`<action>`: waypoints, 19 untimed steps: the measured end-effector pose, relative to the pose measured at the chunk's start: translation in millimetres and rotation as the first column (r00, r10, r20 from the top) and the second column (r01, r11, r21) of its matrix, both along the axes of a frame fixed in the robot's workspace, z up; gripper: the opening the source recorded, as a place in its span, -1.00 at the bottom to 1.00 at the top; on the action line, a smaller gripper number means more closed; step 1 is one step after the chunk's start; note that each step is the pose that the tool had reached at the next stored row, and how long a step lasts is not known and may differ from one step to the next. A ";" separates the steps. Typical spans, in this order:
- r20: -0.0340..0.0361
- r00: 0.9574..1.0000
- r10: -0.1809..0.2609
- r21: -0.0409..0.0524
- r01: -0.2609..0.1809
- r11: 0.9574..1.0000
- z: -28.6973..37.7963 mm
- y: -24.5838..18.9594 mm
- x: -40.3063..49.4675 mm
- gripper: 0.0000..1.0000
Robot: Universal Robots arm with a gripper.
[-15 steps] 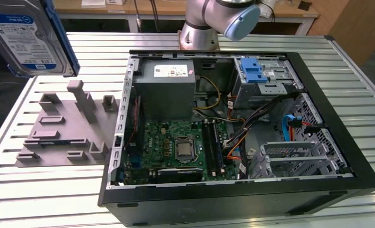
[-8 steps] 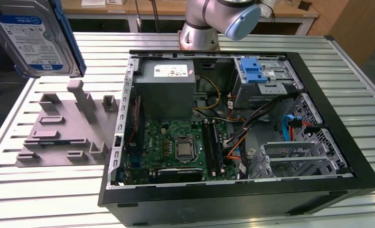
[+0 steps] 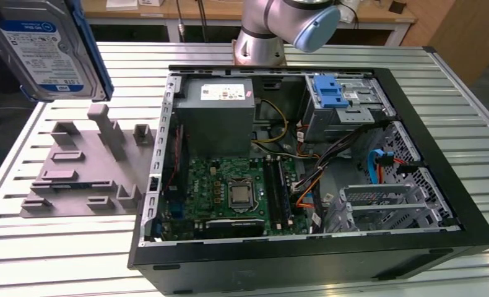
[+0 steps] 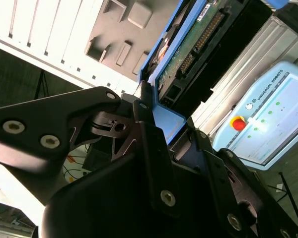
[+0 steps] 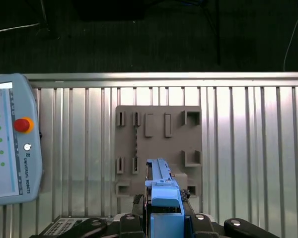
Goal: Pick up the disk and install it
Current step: 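Pick up the disk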
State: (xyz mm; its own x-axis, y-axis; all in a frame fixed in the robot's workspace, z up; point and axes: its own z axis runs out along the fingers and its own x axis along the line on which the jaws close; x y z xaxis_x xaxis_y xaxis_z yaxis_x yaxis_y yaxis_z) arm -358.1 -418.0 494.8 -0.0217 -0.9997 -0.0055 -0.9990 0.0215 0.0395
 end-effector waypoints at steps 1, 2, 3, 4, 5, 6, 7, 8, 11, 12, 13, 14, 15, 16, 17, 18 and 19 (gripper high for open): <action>0.000 1.000 0.000 0.000 0.000 1.000 -0.1 -1.0 0.1 -0.27; 0.000 1.000 0.000 0.000 0.000 1.000 0.0 -2.5 0.3 -0.27; 0.000 1.000 0.000 0.000 0.000 1.000 -0.1 -4.3 0.6 -0.27; 0.000 1.000 0.000 0.000 0.000 1.000 -0.1 -6.3 1.0 -0.27; 0.000 1.000 0.000 0.000 0.000 1.000 0.0 -8.3 1.4 -0.27; 0.000 1.000 0.000 0.000 0.000 1.000 0.0 -10.3 1.9 -0.27; 0.000 1.000 0.000 0.000 0.000 1.000 -0.1 -12.0 2.7 -0.27; 0.000 1.000 0.000 0.000 0.000 1.000 -0.1 -14.2 5.5 -0.27; 0.000 1.000 0.000 0.000 0.000 1.000 -0.1 -16.7 11.2 -0.27; 0.000 1.000 0.000 0.000 0.000 1.000 -0.1 -17.5 13.4 -0.27; 0.000 1.000 0.000 0.000 0.000 1.000 -0.1 -18.3 15.4 -0.27; 0.000 1.000 0.000 0.000 0.000 1.000 0.0 -19.1 17.4 -0.27; 0.000 1.000 0.000 0.000 0.000 1.000 0.0 -19.8 19.5 -0.27; 0.000 1.000 0.000 0.000 0.000 1.000 -0.1 -20.6 21.8 -0.27; 0.000 1.000 0.000 0.000 0.000 1.000 -0.1 -21.2 24.6 -0.27; 0.000 1.000 0.000 0.000 0.000 1.000 0.0 -21.7 27.7 -0.27; 0.000 1.000 0.000 0.000 0.000 1.000 -0.1 -21.9 30.3 -0.27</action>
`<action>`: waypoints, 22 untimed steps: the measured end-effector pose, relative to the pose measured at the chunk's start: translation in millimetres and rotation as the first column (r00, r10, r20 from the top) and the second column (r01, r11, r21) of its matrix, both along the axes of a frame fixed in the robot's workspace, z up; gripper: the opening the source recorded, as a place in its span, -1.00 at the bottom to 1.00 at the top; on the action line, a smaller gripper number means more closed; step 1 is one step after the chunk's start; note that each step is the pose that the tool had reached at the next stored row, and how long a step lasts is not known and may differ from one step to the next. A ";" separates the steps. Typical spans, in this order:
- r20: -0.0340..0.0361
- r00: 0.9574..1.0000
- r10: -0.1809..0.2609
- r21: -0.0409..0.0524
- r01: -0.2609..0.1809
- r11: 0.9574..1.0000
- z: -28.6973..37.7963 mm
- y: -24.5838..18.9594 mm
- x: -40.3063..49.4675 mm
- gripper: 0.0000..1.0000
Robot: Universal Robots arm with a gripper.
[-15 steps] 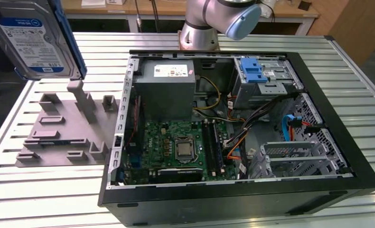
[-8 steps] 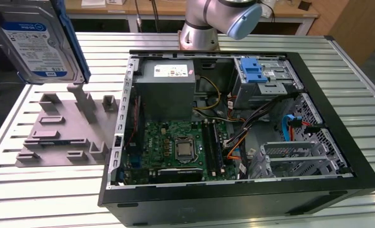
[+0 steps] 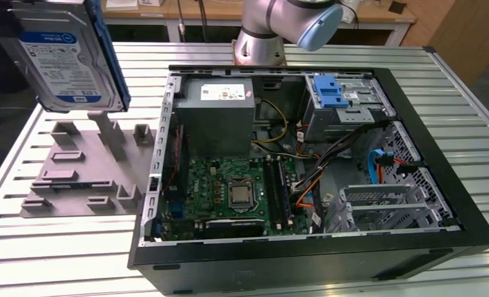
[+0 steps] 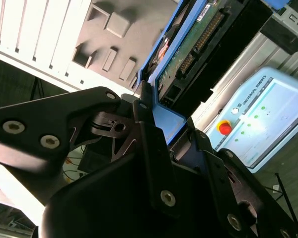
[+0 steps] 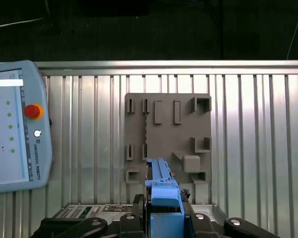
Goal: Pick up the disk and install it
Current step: 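Pick up the disk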
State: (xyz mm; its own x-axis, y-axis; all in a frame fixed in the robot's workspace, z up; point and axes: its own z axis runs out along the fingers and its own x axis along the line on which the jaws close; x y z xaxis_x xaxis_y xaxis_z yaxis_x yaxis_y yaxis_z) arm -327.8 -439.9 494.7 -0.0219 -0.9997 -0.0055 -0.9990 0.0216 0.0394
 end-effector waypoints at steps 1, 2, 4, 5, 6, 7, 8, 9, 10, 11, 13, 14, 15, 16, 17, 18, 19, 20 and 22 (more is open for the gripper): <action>0.000 1.000 0.000 0.000 0.000 1.000 0.0 0.0 2.3 -0.27; 0.000 1.000 0.000 0.000 0.000 1.000 0.0 -0.1 4.3 -0.27; 0.000 1.000 0.001 0.000 -0.001 1.000 0.0 -0.4 7.1 -0.27; 0.000 1.000 0.002 0.000 -0.002 1.000 0.0 -1.1 9.3 -0.27; 0.000 1.000 0.003 0.000 -0.003 1.000 0.1 -4.6 11.6 -0.27; 0.000 1.000 0.003 0.000 -0.003 1.000 0.1 -5.7 12.1 -0.27; 0.000 1.000 0.003 0.000 -0.003 1.000 0.0 -6.6 12.4 -0.27; 0.000 1.000 0.005 0.000 -0.005 1.000 0.0 -7.3 12.8 -0.27; 0.000 1.000 0.006 0.000 -0.006 1.000 0.0 -7.6 13.3 -0.27; 0.000 1.000 0.009 0.000 -0.009 1.000 -0.1 -7.9 13.9 -0.27; 0.000 1.000 0.015 0.000 -0.015 1.000 0.1 -8.1 15.5 -0.27; 0.000 1.000 0.017 0.000 -0.017 1.000 0.0 -8.3 16.4 -0.27; 0.000 1.000 0.019 0.000 -0.019 1.000 0.0 -8.4 17.2 -0.27; 0.000 1.000 0.019 0.000 -0.019 1.000 0.0 -8.6 18.2 -0.27; 0.000 1.000 0.019 0.000 -0.019 1.000 0.0 -8.9 19.8 -0.27; 0.000 1.000 0.019 0.000 -0.019 1.000 0.0 -9.4 21.8 -0.27; 0.000 1.000 0.019 0.000 -0.019 1.000 0.0 -9.7 23.9 -0.27; 0.000 1.000 0.019 0.000 -0.019 1.000 0.0 -10.0 25.8 -0.27; 0.000 1.000 0.019 0.000 -0.019 1.000 0.0 -10.2 29.0 -0.27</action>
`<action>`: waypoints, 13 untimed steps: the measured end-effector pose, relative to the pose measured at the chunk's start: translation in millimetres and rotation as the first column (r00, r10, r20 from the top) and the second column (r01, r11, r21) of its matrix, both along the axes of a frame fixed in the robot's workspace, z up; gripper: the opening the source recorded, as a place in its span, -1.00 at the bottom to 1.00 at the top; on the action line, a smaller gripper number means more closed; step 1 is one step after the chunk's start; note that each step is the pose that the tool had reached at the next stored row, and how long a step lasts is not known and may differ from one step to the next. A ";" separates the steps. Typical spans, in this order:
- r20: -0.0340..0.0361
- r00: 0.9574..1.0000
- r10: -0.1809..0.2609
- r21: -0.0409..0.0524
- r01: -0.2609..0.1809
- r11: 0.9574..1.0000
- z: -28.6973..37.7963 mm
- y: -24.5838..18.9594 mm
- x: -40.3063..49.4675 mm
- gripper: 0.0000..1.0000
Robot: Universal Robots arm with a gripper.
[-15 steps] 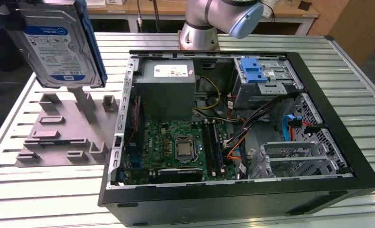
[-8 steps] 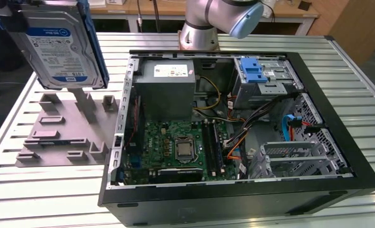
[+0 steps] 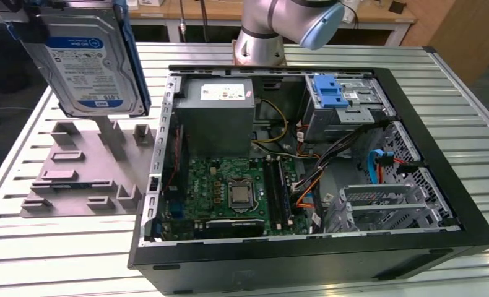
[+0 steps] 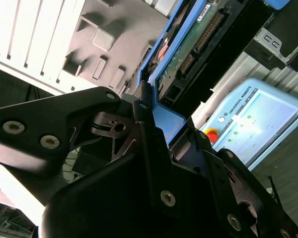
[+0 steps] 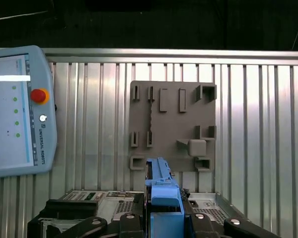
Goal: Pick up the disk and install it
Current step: 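Pick up the disk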
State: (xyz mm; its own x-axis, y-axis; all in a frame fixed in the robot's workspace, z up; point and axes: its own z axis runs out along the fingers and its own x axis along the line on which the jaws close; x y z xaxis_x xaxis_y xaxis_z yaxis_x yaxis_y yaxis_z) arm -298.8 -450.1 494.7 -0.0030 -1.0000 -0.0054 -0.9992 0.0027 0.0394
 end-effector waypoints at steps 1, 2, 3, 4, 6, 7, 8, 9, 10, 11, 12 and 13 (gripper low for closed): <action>0.000 1.000 0.000 0.000 0.000 1.000 -0.1 0.0 1.3 -0.27; 0.000 1.000 0.000 0.000 0.000 1.000 0.0 -0.1 3.0 -0.27; 0.000 1.000 0.000 0.000 0.000 1.000 0.0 -0.1 4.9 -0.27; 0.000 1.000 0.000 0.000 0.000 1.000 -0.1 -0.2 6.7 -0.27; 0.000 1.000 0.000 0.000 0.000 1.000 0.0 -0.3 10.1 -0.27; 0.000 1.000 0.000 0.000 0.000 1.000 0.0 -0.3 11.6 -0.27; 0.000 1.000 0.000 0.000 0.000 1.000 0.0 -0.3 13.1 -0.27; 0.000 1.000 0.000 0.000 0.000 1.000 0.0 -0.4 14.5 -0.27; 0.000 1.000 0.000 0.000 0.000 1.000 0.0 -0.4 15.9 -0.27; 0.000 1.000 0.000 0.000 0.000 1.000 0.0 -0.5 17.2 -0.27; 0.000 1.000 0.000 0.000 0.000 1.000 0.0 -0.5 18.6 -0.27; 0.000 1.000 0.000 0.000 0.000 1.000 0.0 -0.5 19.9 -0.27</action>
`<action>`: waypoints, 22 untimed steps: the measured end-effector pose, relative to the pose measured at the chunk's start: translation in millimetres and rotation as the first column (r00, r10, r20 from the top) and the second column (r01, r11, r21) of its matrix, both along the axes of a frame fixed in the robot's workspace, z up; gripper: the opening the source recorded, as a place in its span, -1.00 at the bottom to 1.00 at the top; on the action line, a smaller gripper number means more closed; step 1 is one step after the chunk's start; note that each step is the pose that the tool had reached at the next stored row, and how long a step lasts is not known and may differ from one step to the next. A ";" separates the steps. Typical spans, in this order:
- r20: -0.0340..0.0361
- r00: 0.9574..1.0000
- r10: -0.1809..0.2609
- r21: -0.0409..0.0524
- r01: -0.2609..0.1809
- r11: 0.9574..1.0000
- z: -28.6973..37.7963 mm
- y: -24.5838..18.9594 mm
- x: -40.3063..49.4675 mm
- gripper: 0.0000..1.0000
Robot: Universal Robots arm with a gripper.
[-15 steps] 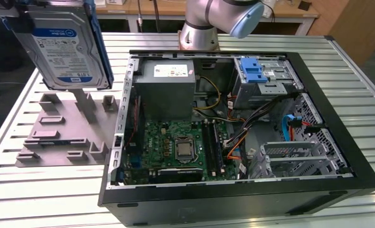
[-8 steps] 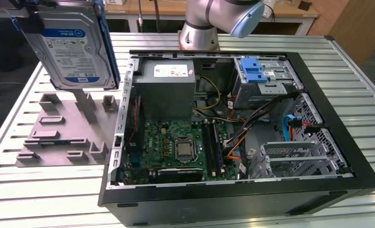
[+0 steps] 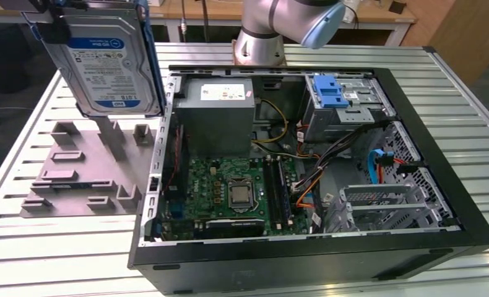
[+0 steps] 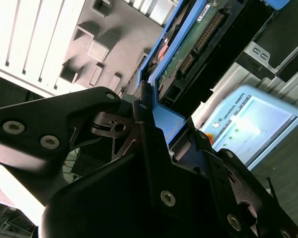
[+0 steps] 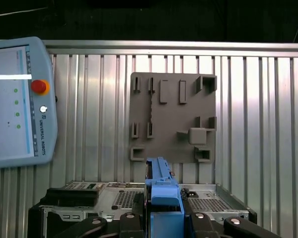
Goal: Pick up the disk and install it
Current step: 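Pick up the disk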
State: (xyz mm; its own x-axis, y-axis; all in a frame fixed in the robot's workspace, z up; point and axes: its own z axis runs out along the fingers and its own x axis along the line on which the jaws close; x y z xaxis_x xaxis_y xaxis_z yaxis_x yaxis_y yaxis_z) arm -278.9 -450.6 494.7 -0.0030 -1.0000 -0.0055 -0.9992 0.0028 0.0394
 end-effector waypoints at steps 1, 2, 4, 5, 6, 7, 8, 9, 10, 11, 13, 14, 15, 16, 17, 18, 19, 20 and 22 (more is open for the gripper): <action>0.000 1.000 0.000 0.000 0.000 1.000 0.0 0.0 1.2 -0.27; 0.000 1.000 0.000 0.000 0.000 1.000 0.0 0.0 2.6 -0.27; 0.000 1.000 0.000 0.000 0.000 1.000 0.0 0.0 4.9 -0.27; 0.000 1.000 0.000 0.000 0.000 1.000 0.0 -0.1 6.2 -0.27; 0.000 1.000 0.000 0.000 0.000 1.000 0.0 -0.1 7.5 -0.27; 0.000 1.000 0.000 0.000 0.000 1.000 0.0 -0.1 8.8 -0.27; 0.000 1.000 0.000 0.000 0.000 1.000 0.0 -0.1 10.3 -0.27; 0.000 1.000 0.000 0.000 0.000 1.000 0.0 -0.2 12.1 -0.27; 0.000 1.000 0.000 0.000 0.000 1.000 0.0 -0.4 13.9 -0.27; 0.000 1.000 0.000 0.000 0.000 1.000 0.0 -0.5 15.7 -0.27; 0.000 1.000 0.000 0.000 0.000 1.000 0.0 -1.9 19.3 -0.27; 0.000 1.000 0.000 0.000 0.000 1.000 0.0 -3.4 21.1 -0.27; 0.000 1.000 0.000 0.000 0.000 1.000 0.0 -5.0 23.0 -0.27; 0.000 1.000 0.000 0.000 0.000 1.000 0.0 -6.9 24.9 -0.27; 0.000 1.000 0.000 0.000 0.000 1.000 0.0 -8.5 27.0 -0.27; 0.000 1.000 0.000 0.000 0.000 1.000 0.0 -9.5 29.9 -0.27; 0.000 1.000 0.000 0.000 0.000 1.000 0.0 -10.3 32.7 -0.27; 0.000 1.000 0.000 0.000 0.000 1.000 0.0 -10.8 35.4 -0.27; 0.000 1.000 0.000 0.000 0.000 1.000 0.0 -11.4 40.6 -0.27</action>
State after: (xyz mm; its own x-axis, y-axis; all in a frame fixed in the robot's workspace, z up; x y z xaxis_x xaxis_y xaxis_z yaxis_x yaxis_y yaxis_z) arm -238.3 -462.0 494.7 -0.0030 -1.0000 -0.0055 -0.9992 0.0028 0.0394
